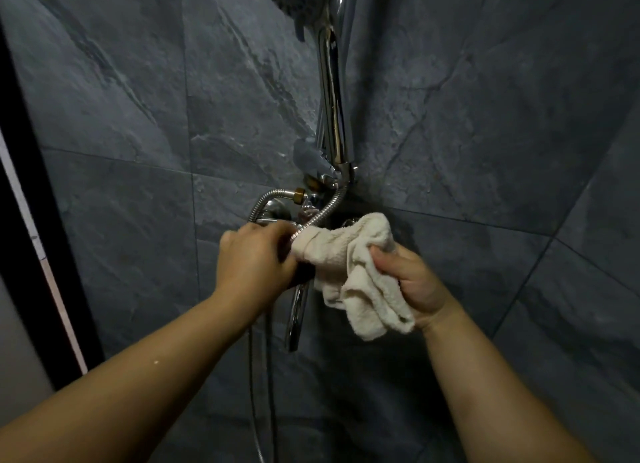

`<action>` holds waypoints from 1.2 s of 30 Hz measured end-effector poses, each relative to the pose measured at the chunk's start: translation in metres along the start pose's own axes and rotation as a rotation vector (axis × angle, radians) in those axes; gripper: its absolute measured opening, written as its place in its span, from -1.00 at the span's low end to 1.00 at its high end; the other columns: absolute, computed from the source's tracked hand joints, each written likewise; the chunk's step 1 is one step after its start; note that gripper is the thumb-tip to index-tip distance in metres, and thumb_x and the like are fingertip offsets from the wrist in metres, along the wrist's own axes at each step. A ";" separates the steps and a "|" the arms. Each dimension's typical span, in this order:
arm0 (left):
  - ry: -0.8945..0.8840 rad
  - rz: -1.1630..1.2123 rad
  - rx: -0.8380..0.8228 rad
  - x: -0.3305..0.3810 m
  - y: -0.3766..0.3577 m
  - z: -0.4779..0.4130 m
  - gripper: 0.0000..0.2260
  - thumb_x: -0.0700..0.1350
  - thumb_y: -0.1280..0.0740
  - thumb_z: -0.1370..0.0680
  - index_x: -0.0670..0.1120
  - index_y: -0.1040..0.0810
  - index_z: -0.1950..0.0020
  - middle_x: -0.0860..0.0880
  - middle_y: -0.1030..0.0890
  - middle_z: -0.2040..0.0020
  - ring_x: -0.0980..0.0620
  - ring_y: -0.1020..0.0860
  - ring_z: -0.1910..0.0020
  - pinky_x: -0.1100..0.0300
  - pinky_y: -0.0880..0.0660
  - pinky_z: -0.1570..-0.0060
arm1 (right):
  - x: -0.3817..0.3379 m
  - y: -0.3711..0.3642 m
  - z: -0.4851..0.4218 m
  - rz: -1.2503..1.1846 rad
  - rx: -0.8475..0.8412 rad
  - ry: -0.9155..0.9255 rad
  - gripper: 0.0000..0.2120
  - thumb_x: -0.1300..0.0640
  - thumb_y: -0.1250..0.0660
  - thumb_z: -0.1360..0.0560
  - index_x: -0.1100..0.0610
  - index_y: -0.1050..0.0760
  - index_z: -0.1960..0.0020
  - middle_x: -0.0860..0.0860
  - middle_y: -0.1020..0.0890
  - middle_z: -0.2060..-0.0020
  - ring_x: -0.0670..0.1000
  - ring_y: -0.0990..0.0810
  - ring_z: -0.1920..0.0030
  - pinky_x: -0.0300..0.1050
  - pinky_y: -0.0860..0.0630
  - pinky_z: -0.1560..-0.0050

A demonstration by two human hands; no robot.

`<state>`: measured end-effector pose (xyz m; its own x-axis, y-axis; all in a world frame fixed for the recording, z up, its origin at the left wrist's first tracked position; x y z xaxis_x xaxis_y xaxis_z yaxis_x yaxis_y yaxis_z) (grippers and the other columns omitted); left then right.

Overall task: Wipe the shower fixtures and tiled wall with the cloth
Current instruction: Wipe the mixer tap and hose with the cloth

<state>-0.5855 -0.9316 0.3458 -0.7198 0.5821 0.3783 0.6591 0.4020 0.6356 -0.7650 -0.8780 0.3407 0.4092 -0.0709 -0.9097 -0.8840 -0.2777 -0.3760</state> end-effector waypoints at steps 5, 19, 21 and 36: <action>-0.150 0.024 0.027 -0.042 0.006 -0.004 -0.79 0.11 -0.32 -0.39 0.09 -0.49 0.03 0.01 -0.65 0.34 -0.07 -0.60 0.37 0.00 -0.49 0.10 | 0.005 0.038 0.003 -0.038 0.377 0.211 -0.35 -0.09 -0.63 -0.09 0.20 -0.55 -0.06 0.12 -0.69 0.11 0.05 -0.68 0.13 -0.01 -0.63 0.09; 0.068 0.365 -0.178 -0.045 -0.029 -0.028 -0.75 -0.19 -0.46 -0.40 -0.05 -0.65 -0.06 0.05 -0.66 0.01 0.21 -0.59 0.01 0.51 -0.41 0.00 | 0.054 0.062 -0.074 1.884 0.443 0.747 -0.31 0.03 -0.49 -0.25 0.09 -0.30 -0.31 0.17 -0.33 -0.29 0.23 -0.24 -0.30 0.27 -0.26 -0.33; 0.093 0.368 -0.203 -0.041 -0.029 -0.027 -0.76 -0.21 -0.43 -0.43 -0.01 -0.64 -0.08 0.05 -0.66 0.00 0.12 -0.60 0.00 0.35 -0.47 -0.04 | 0.055 0.068 -0.070 1.932 0.402 0.827 -0.31 0.16 -0.48 -0.30 0.09 -0.25 -0.35 0.13 -0.27 -0.32 0.25 -0.25 -0.30 0.32 -0.35 -0.25; 0.260 0.015 -0.313 0.006 -0.016 -0.003 -0.43 0.23 -0.42 -0.35 0.02 -0.35 -0.24 -0.03 -0.55 -0.20 -0.05 -0.54 -0.13 0.09 -0.49 0.05 | 0.017 0.075 -0.017 1.193 0.617 0.724 -0.51 0.28 -0.38 -0.32 0.17 -0.42 -0.24 0.08 -0.45 -0.23 -0.06 -0.42 -0.24 -0.21 -0.32 -0.31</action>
<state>-0.6008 -0.9365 0.3399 -0.7684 0.3715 0.5211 0.6006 0.1372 0.7877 -0.8203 -0.9167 0.2999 -0.7313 -0.4473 -0.5150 -0.6460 0.6965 0.3124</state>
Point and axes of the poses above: each hand's wrist, its own z-axis away from the middle knuckle, its own y-axis out of the back of the hand, x = y × z, the point moved 2 cm from there along -z, towards the middle knuckle
